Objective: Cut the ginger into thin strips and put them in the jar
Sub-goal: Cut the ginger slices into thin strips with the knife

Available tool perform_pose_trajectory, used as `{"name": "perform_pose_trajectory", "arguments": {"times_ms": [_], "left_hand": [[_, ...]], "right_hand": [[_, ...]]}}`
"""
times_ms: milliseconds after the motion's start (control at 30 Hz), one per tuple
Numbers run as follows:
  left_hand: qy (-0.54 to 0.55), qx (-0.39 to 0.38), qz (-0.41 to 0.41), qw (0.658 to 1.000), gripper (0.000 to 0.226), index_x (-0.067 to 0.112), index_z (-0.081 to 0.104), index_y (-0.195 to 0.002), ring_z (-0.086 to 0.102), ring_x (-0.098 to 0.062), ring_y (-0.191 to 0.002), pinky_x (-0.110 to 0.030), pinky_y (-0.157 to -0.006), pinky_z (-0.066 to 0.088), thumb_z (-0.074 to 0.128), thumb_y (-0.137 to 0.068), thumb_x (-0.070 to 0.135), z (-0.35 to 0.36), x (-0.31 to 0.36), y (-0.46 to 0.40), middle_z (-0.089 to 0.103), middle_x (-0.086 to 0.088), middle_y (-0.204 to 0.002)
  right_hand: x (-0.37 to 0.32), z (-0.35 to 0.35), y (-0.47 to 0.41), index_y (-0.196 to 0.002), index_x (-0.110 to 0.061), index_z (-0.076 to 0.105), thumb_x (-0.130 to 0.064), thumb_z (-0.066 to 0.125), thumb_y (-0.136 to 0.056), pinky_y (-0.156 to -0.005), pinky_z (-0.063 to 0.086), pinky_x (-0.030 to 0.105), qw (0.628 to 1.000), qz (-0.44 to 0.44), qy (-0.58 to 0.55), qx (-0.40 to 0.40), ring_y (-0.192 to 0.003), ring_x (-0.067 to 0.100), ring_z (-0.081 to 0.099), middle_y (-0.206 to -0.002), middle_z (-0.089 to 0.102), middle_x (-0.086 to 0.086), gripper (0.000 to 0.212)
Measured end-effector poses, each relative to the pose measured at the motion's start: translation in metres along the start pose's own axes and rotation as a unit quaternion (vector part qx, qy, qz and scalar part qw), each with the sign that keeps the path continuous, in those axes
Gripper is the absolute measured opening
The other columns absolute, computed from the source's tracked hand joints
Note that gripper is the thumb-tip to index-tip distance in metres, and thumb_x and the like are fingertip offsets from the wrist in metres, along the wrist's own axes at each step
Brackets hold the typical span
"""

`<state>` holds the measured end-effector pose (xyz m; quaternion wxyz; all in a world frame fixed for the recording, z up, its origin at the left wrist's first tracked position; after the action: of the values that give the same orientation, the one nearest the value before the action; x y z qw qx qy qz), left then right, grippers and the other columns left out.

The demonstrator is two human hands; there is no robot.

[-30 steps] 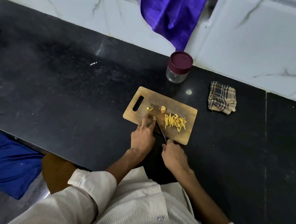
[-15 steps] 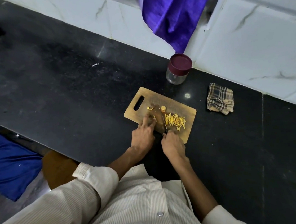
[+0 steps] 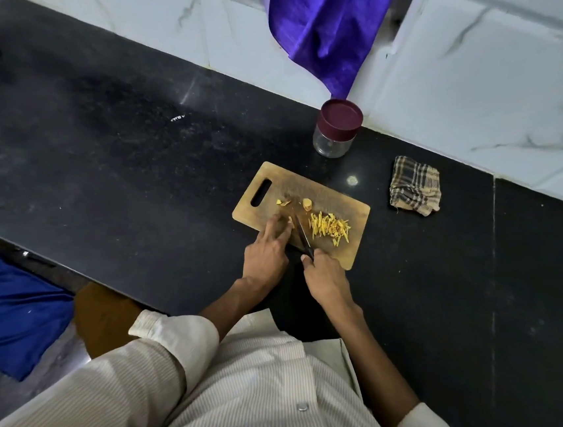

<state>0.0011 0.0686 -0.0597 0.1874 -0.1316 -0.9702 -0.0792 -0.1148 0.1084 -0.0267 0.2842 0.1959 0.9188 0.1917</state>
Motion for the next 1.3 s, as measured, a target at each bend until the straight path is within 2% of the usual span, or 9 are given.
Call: {"name": "perform_pose_trajectory", "arguments": {"times_ms": [300, 533, 700, 900, 1100, 1200, 1300], "left_hand": [[-0.015, -0.008, -0.005, 1.000, 0.062, 0.022, 0.028, -0.150, 0.042, -0.027, -0.130, -0.037, -0.082, 0.054, 0.048, -0.092, 0.013, 0.001, 0.001, -0.002, 0.015, -0.006, -0.155], [-0.021, -0.012, -0.009, 1.000, 0.060, 0.020, 0.030, -0.149, 0.042, -0.028, -0.128, -0.038, -0.080, 0.054, 0.048, -0.092, 0.014, 0.003, 0.002, -0.004, 0.018, -0.008, -0.154], [-0.037, -0.022, -0.013, 0.999, 0.061, 0.018, 0.027, -0.150, 0.040, -0.028, -0.129, -0.038, -0.079, 0.053, 0.048, -0.092, 0.013, 0.005, 0.003, -0.002, 0.017, -0.009, -0.155], [-0.067, -0.031, -0.008, 0.997, 0.062, 0.014, 0.020, -0.151, 0.034, -0.025, -0.133, -0.036, -0.083, 0.052, 0.045, -0.096, 0.025, 0.000, 0.012, -0.002, 0.012, -0.010, -0.155], [-0.124, -0.048, 0.031, 0.991, 0.068, 0.006, 0.008, -0.152, 0.040, -0.026, -0.126, -0.036, -0.078, 0.053, 0.044, -0.098, 0.027, 0.000, 0.010, -0.009, 0.009, -0.011, -0.154], [-0.133, -0.058, 0.035, 0.989, 0.065, 0.009, 0.012, -0.151, 0.039, -0.028, -0.126, -0.037, -0.078, 0.051, 0.046, -0.097, 0.023, -0.003, 0.009, -0.008, 0.009, -0.011, -0.154], [-0.085, -0.050, 0.014, 0.995, 0.062, 0.016, 0.020, -0.151, 0.037, -0.028, -0.129, -0.038, -0.081, 0.051, 0.046, -0.095, 0.017, -0.003, 0.005, -0.005, 0.010, -0.009, -0.154]], "right_hand": [[0.000, -0.001, -0.007, -0.121, -0.009, 0.056, -0.031, 0.040, -0.106, -0.087, 0.044, 0.039, 1.000, -0.012, 0.022, -0.012, -0.113, 0.029, 0.058, -0.119, 0.061, 0.012, 0.032], [0.002, -0.001, -0.014, -0.122, -0.007, 0.055, -0.030, 0.040, -0.106, -0.089, 0.046, 0.042, 0.998, -0.020, 0.049, -0.026, -0.114, 0.031, 0.058, -0.121, 0.061, 0.015, 0.032], [-0.001, -0.001, -0.018, -0.121, -0.002, 0.055, -0.025, 0.040, -0.106, -0.074, 0.042, 0.037, 0.996, -0.028, 0.080, -0.034, -0.110, 0.036, 0.061, -0.119, 0.063, 0.020, 0.031], [-0.005, 0.006, -0.009, -0.126, -0.002, 0.052, -0.021, 0.039, -0.106, -0.080, 0.048, 0.038, 0.993, -0.022, 0.116, -0.009, -0.112, 0.034, 0.062, -0.122, 0.062, 0.019, 0.030], [-0.011, 0.012, -0.003, -0.128, -0.002, 0.049, -0.017, 0.038, -0.105, -0.088, 0.048, 0.041, 0.996, 0.011, 0.089, 0.007, -0.115, 0.035, 0.060, -0.126, 0.060, 0.019, 0.030], [-0.009, 0.012, -0.003, -0.127, -0.002, 0.050, -0.018, 0.039, -0.105, -0.086, 0.047, 0.041, 0.998, 0.022, 0.063, 0.020, -0.114, 0.034, 0.060, -0.124, 0.061, 0.018, 0.030], [-0.002, 0.008, -0.001, -0.126, -0.003, 0.052, -0.024, 0.039, -0.106, -0.086, 0.046, 0.040, 0.999, 0.034, 0.024, 0.021, -0.115, 0.034, 0.059, -0.125, 0.060, 0.017, 0.032]]}}
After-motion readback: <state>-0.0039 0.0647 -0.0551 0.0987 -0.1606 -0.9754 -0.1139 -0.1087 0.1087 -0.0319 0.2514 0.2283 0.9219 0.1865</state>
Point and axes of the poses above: each hand's wrist, its own y-axis away from the middle knuckle, its own z-axis out of the palm, x = y × z, the point moved 1 cm from there along -y, towards the middle knuckle
